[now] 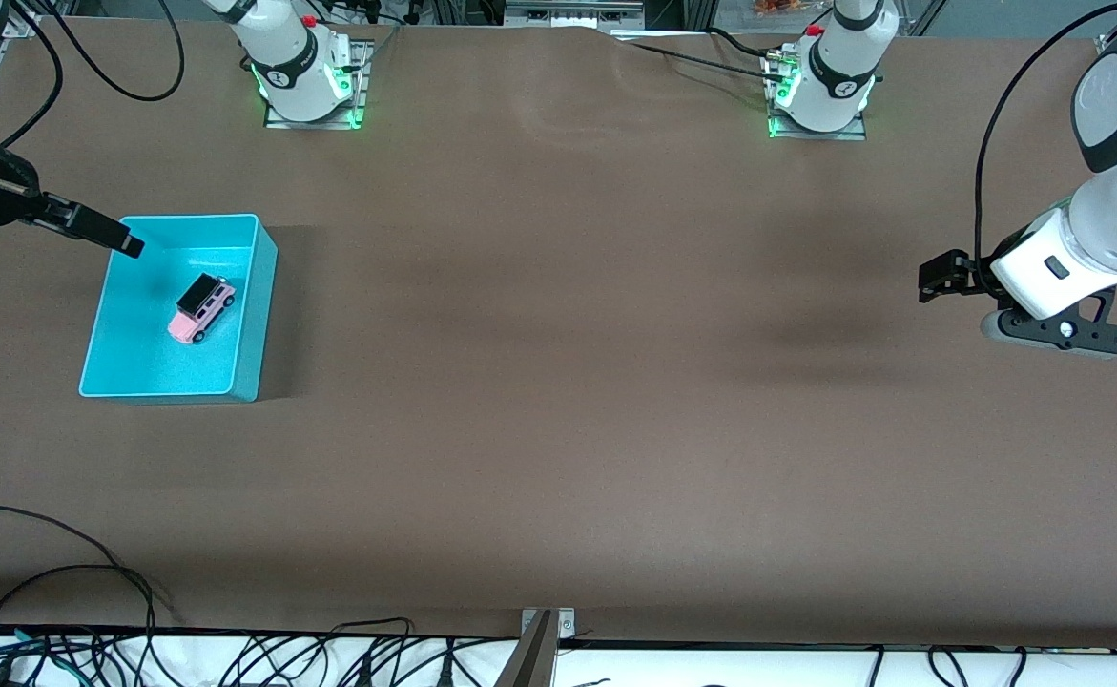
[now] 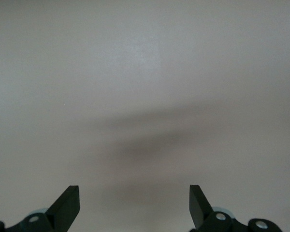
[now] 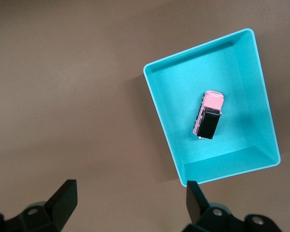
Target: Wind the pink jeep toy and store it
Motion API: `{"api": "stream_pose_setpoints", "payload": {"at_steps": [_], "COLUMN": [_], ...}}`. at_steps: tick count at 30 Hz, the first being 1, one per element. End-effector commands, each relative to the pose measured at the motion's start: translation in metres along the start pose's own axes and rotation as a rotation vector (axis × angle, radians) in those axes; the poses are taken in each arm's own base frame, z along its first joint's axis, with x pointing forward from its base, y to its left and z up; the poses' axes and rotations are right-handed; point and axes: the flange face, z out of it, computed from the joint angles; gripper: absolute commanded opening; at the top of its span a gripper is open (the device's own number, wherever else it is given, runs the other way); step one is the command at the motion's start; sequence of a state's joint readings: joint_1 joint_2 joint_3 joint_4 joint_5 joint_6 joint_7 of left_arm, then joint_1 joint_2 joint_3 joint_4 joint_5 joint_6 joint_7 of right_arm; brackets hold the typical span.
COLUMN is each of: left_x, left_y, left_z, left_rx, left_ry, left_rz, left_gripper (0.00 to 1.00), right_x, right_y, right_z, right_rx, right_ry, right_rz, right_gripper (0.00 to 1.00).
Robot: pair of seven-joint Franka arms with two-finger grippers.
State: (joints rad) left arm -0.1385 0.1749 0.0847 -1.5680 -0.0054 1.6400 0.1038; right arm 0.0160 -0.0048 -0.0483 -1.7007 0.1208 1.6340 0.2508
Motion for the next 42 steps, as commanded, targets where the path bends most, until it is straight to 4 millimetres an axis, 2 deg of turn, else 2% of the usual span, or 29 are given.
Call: {"api": "stream_pose_setpoints", "payload": {"at_steps": [1, 11, 18, 22, 26, 31, 35, 42], "left_x": [0.001, 0.000, 0.001, 0.001, 0.001, 0.001, 0.001, 0.001], "left_y": [0.002, 0.002, 0.002, 0.002, 0.002, 0.002, 0.002, 0.002], "left_z": [-0.005, -0.006, -0.005, -0.005, -0.007, -0.007, -0.007, -0.007], "left_rx": [-0.002, -0.002, -0.002, -0.002, -0.003, -0.003, -0.003, -0.003], "left_ry": [0.005, 0.007, 0.005, 0.005, 0.008, 0.008, 0.008, 0.008], "left_rz": [0.013, 0.013, 0.013, 0.013, 0.012, 0.012, 0.012, 0.012], "left_gripper": [1.00, 1.00, 1.00, 1.00, 1.00, 1.00, 1.00, 1.00], "right_x": [-0.010, -0.020, -0.017, -0.027, -0.030, -0.032, -0.032, -0.032], "right_y": [0.000, 0.003, 0.001, -0.027, -0.033, -0.030, -0.023, -0.018], "right_z": [-0.017, -0.028, -0.021, -0.015, -0.015, -0.012, -0.017, -0.026], "right_rx": [0.023, 0.013, -0.021, -0.053, -0.073, -0.102, -0.162, -0.155], "right_ry": [0.011, 0.001, -0.003, -0.010, -0.004, -0.016, 0.002, 0.029], "right_rz": [-0.067, -0.107, -0.112, -0.169, -0.177, -0.182, -0.216, -0.240], "right_gripper": [1.00, 1.00, 1.00, 1.00, 1.00, 1.00, 1.00, 1.00]}}
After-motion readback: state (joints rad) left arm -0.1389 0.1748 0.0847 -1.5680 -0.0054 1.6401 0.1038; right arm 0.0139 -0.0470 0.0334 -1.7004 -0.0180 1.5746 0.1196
